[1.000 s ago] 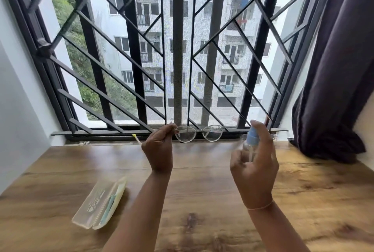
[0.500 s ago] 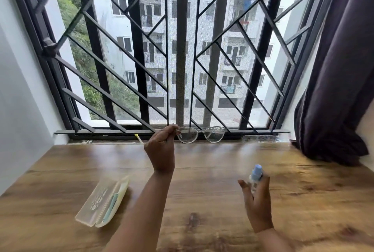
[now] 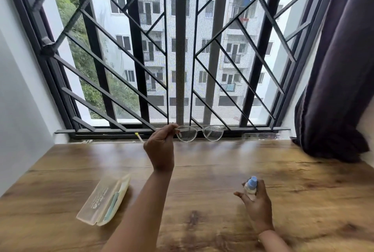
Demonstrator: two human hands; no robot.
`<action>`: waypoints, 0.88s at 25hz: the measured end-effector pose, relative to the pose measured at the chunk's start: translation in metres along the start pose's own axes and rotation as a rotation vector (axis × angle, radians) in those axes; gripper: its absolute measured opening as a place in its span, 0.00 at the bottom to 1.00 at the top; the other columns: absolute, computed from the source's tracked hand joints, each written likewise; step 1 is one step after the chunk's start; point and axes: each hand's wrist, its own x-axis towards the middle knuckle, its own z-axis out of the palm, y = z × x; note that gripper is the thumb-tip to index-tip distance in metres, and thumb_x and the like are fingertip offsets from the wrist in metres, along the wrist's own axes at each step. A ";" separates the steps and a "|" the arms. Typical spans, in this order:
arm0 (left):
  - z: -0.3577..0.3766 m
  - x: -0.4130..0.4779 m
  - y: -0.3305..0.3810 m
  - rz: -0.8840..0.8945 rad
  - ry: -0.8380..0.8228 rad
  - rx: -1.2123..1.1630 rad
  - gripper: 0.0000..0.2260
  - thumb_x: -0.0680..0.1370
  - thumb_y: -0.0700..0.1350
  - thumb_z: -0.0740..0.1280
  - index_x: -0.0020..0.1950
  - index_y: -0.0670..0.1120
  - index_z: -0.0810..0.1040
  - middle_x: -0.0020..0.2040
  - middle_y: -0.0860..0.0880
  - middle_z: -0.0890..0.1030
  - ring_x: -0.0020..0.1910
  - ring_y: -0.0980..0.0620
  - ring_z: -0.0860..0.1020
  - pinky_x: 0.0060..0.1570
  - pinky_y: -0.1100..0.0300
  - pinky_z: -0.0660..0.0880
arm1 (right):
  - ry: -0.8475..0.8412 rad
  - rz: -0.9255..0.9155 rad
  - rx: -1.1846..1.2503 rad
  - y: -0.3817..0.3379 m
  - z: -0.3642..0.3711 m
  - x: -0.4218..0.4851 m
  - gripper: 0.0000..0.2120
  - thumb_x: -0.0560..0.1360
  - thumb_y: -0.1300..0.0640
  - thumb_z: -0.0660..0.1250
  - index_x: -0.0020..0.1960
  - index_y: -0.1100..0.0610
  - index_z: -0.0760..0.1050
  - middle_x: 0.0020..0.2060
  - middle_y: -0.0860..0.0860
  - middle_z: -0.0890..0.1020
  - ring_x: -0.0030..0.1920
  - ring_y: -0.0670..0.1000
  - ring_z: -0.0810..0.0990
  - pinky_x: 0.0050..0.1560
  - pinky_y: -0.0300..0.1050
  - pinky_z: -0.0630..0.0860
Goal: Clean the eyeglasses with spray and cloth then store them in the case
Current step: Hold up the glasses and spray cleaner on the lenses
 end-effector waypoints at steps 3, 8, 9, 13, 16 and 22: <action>-0.001 0.000 0.000 0.014 0.004 0.012 0.09 0.67 0.33 0.73 0.44 0.43 0.84 0.40 0.51 0.84 0.41 0.56 0.82 0.43 0.59 0.78 | -0.007 0.021 -0.001 0.000 -0.001 -0.001 0.22 0.60 0.67 0.78 0.46 0.57 0.70 0.39 0.52 0.79 0.39 0.57 0.78 0.39 0.45 0.70; -0.001 -0.002 0.000 0.012 0.004 0.002 0.09 0.67 0.33 0.73 0.44 0.42 0.84 0.40 0.48 0.85 0.41 0.53 0.83 0.43 0.59 0.78 | 0.001 0.043 -0.015 0.000 -0.003 -0.003 0.23 0.60 0.68 0.78 0.47 0.56 0.69 0.39 0.54 0.79 0.39 0.58 0.77 0.40 0.47 0.70; -0.001 -0.003 0.000 0.017 0.003 0.010 0.08 0.67 0.33 0.73 0.44 0.42 0.84 0.40 0.47 0.85 0.41 0.53 0.83 0.43 0.59 0.78 | 0.003 0.046 -0.019 0.001 -0.003 -0.004 0.24 0.60 0.68 0.78 0.47 0.56 0.68 0.39 0.54 0.79 0.39 0.57 0.76 0.40 0.46 0.69; -0.001 -0.004 -0.002 0.017 0.009 0.022 0.08 0.67 0.33 0.73 0.44 0.42 0.84 0.40 0.48 0.85 0.42 0.55 0.82 0.44 0.59 0.78 | -0.006 0.074 0.000 0.005 -0.003 -0.006 0.25 0.61 0.67 0.78 0.49 0.56 0.67 0.41 0.56 0.80 0.41 0.57 0.76 0.43 0.46 0.69; -0.001 -0.004 -0.002 0.027 0.008 0.030 0.09 0.67 0.33 0.73 0.44 0.42 0.84 0.40 0.47 0.85 0.42 0.58 0.81 0.44 0.61 0.78 | -0.012 0.081 0.001 0.009 -0.001 -0.005 0.24 0.61 0.67 0.78 0.50 0.59 0.69 0.42 0.56 0.80 0.43 0.58 0.77 0.43 0.46 0.68; 0.000 -0.005 -0.002 0.014 0.014 -0.015 0.10 0.67 0.32 0.72 0.46 0.41 0.84 0.40 0.49 0.83 0.42 0.59 0.81 0.45 0.66 0.77 | 0.028 0.052 -0.004 -0.014 -0.001 -0.008 0.41 0.65 0.49 0.75 0.68 0.68 0.62 0.65 0.61 0.70 0.67 0.60 0.66 0.65 0.48 0.65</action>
